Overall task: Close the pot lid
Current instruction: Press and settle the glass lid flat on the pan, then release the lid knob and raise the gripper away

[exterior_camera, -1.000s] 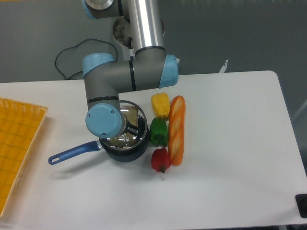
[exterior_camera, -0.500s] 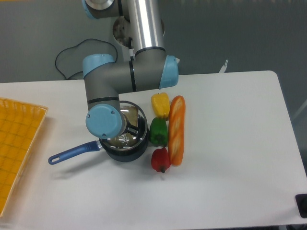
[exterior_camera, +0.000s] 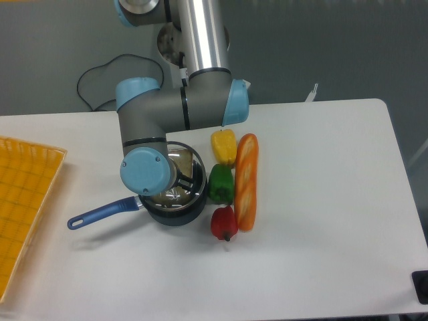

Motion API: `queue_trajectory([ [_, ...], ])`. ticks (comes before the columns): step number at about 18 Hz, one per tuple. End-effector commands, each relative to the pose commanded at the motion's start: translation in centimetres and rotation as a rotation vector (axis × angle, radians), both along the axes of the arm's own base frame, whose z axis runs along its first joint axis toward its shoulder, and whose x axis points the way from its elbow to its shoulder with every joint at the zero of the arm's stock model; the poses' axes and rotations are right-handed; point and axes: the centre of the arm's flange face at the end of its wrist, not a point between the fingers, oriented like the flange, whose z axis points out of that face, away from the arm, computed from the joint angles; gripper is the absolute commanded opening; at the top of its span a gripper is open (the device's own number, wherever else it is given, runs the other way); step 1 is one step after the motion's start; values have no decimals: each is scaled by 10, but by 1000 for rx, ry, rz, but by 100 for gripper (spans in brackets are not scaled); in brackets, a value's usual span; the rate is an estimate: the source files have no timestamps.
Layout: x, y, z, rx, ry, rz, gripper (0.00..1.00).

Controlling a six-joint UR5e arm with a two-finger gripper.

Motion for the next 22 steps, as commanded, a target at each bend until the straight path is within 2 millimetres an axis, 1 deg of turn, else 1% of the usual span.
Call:
queue_trajectory([
  [2,0,0,0,-1,1,-1,77],
  [5,0,0,0,-1,1,-1,80],
  [8,0,0,1,0,2,-1,86],
  [10,0,-1,3,3,3,-2,92],
  [11,0,-1,5,3,6,-5,98],
  [12,0,-2,8,5,11,-8,100],
  [16,1,-5,20,10,37,-22,100],
  [19,4,-9,38,35,52,-24,100],
  [21,6,-13,54,61,63,-19,100],
  [22,4,-17,61,70,69,-13,100],
])
